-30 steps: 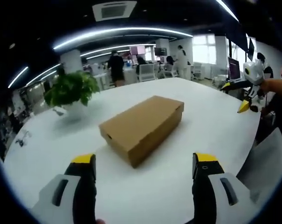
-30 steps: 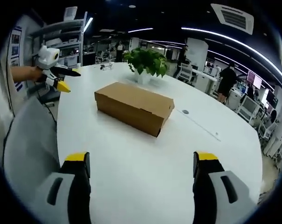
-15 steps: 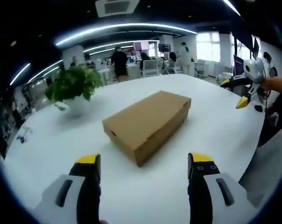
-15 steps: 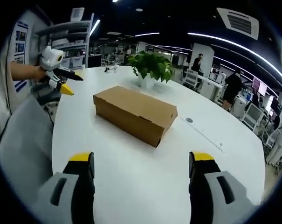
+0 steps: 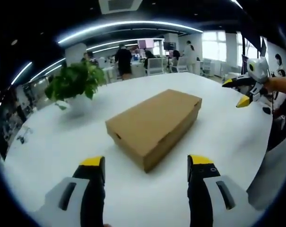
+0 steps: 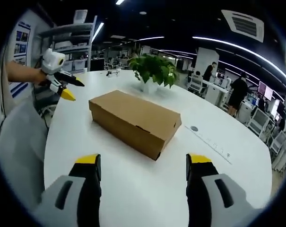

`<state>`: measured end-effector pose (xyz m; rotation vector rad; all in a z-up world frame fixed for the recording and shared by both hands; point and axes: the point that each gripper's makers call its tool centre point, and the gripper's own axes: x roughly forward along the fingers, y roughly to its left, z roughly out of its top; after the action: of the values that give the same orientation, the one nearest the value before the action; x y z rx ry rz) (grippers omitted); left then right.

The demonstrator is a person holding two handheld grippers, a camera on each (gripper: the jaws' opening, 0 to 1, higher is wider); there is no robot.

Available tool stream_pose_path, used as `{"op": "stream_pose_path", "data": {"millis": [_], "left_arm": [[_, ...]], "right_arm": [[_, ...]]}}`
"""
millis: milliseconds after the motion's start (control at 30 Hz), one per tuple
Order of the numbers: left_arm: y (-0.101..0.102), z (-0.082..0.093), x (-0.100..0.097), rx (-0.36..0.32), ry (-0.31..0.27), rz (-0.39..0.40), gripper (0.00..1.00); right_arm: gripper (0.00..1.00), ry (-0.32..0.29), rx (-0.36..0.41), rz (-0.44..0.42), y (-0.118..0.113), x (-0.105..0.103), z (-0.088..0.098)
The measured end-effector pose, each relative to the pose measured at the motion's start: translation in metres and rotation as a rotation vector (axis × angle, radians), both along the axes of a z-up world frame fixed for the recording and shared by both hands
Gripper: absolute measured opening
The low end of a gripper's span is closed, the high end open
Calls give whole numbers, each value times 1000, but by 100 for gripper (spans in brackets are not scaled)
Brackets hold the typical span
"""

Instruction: Operate the shoe box by opening the lid, removing the specified soft item, and placing it in the target area until the item is outside and the box remains undamaged.

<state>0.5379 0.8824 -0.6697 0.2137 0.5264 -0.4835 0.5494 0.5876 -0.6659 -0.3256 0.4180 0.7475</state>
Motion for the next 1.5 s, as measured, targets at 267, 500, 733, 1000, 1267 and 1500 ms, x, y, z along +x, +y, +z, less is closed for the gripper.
{"op": "stream_pose_path", "data": {"millis": [267,500,733,1000,1267,1500], "left_arm": [[-2,-8,10,5,8,5,68],[-3,-15,19,4,17,11,64],[-12,-19,25,1,23,8,59],[-20,-28,36,-5,33,12,55],[-25,-38,47,-12,53,35,50],[-21,-45,52,-18,53,83,48]], "right_arm": [[63,14,-5,26,13,18,-11],[60,21,-17,46,24,32,-19],[54,25,-38,67,33,45,-27],[45,27,-35,50,40,68,-33],[40,57,-23,26,44,83,-41],[37,73,-6,12,44,96,-40]]}}
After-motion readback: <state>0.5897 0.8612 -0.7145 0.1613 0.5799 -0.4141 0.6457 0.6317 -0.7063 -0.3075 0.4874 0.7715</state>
